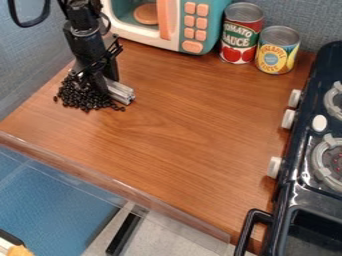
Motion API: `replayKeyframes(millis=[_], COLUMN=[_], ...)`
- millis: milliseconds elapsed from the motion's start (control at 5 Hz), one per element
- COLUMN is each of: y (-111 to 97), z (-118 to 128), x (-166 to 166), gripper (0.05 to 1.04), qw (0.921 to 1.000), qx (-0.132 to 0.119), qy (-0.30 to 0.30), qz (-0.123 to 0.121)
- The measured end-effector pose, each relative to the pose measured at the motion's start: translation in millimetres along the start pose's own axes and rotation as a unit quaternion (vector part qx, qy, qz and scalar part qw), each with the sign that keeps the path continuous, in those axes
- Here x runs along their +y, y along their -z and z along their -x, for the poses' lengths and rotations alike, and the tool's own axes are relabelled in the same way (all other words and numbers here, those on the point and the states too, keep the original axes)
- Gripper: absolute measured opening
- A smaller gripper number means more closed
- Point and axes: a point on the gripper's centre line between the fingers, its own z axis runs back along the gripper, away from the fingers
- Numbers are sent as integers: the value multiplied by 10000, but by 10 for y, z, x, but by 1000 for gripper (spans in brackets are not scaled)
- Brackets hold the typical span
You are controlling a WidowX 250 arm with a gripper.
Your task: Sweep into pile
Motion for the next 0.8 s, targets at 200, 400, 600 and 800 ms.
replayKeyframes(millis=[200,400,600,800], y=[-2,-16,-26,-26], z=[13,4,0,0], x=[11,68,98,120], gripper=[347,347,348,347], qw=[10000,9999,9998,9996], qx=[31,72,68,86], qy=[-39,-145,-194,-250], qz=[12,6,24,48])
